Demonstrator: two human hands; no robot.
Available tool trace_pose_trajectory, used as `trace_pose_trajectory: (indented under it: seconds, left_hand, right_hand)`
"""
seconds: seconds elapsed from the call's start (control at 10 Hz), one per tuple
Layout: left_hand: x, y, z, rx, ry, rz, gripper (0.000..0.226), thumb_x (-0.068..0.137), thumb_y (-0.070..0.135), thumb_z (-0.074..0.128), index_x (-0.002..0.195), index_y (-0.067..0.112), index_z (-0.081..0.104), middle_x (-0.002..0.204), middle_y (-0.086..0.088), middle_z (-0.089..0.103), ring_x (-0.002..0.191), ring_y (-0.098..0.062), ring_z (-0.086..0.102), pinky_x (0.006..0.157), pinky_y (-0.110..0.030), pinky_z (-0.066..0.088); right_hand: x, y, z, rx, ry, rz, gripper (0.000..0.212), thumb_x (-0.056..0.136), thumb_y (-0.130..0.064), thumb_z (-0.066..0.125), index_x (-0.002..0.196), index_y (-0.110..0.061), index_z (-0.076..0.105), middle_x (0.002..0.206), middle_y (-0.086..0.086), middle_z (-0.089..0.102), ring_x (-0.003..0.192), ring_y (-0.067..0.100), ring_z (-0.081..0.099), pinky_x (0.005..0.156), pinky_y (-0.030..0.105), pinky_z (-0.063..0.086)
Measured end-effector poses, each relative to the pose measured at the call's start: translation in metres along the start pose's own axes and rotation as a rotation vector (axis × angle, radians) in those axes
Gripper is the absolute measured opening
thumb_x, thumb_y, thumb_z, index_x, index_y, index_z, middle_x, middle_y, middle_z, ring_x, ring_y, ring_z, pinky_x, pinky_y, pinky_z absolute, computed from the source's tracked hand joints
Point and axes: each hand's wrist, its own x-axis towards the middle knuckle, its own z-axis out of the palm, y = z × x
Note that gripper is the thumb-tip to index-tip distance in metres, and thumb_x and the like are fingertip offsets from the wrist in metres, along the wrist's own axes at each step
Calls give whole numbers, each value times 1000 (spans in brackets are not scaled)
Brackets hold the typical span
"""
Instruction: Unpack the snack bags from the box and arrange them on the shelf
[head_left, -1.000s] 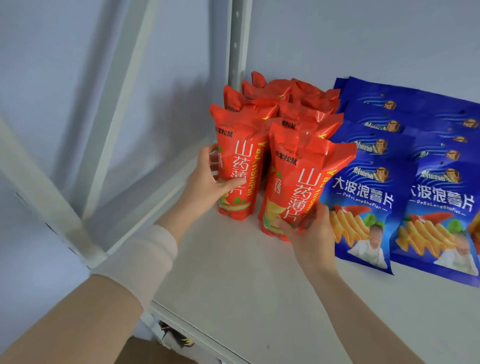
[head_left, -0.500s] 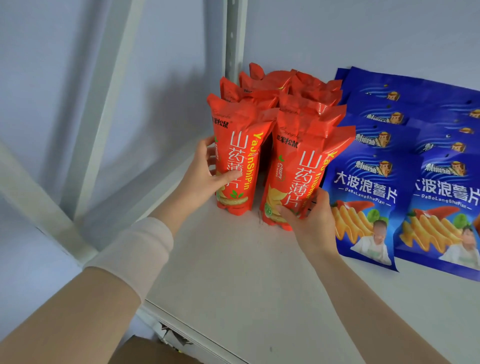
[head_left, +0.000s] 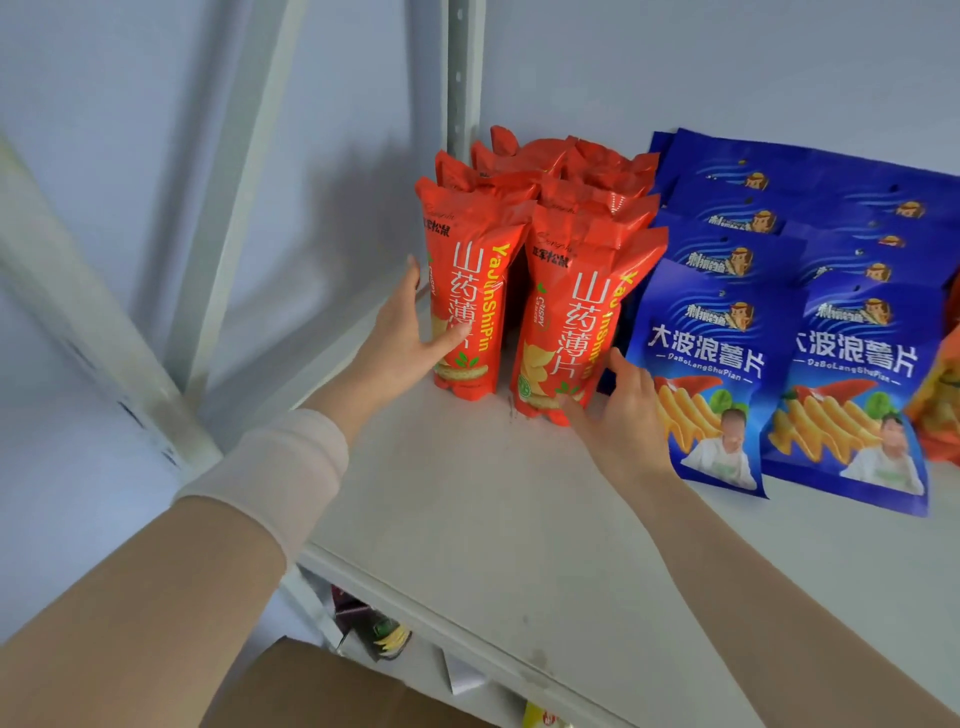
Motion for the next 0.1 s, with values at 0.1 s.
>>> trace_pose_trajectory:
  seconds: [0.1]
  left_hand:
    - [-24,6,1,348,89,-62,82,87,35,62,148,9,15,154,-13,20,141,-30,23,113,-41,24]
  right_hand:
    - [-19,1,-21,-207,-36,-83,65,90,-35,57,143,-9,30,142,14,37,133,29,33,107,39,29]
